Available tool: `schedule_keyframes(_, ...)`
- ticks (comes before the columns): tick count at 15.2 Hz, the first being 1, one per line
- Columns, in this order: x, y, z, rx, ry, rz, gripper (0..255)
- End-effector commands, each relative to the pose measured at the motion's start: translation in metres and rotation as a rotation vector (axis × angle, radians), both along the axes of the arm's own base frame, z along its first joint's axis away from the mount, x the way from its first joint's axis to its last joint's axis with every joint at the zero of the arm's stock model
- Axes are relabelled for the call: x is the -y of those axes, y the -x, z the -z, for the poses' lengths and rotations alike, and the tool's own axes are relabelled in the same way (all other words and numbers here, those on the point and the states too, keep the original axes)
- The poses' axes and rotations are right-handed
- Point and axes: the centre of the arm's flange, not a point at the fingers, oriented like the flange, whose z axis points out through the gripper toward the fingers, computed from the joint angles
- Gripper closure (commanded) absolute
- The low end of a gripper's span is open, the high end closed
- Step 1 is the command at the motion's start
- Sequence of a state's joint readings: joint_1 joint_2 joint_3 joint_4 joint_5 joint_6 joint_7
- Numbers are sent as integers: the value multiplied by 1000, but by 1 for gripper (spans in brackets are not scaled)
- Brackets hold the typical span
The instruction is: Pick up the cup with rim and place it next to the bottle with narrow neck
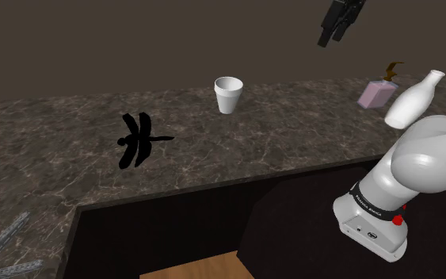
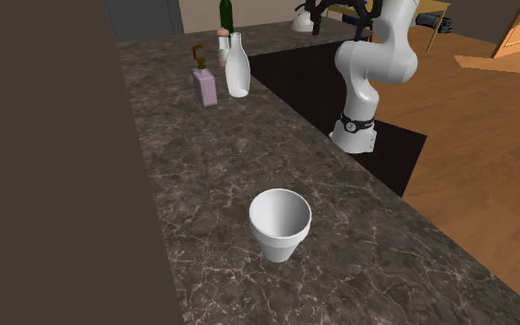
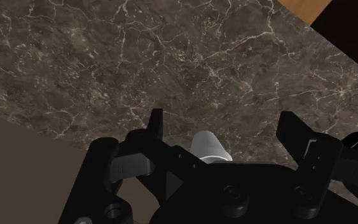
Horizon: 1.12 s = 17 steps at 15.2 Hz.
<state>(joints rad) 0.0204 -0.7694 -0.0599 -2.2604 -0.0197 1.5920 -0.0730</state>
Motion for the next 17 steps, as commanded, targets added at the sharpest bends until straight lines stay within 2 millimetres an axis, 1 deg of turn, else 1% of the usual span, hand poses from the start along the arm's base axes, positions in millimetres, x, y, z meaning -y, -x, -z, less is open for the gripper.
schedule_keyframes(1, 0, 0, 0, 0, 0, 0, 0)
schedule_keyframes(17, -4, -168, 124, 20, -8, -17, 0)
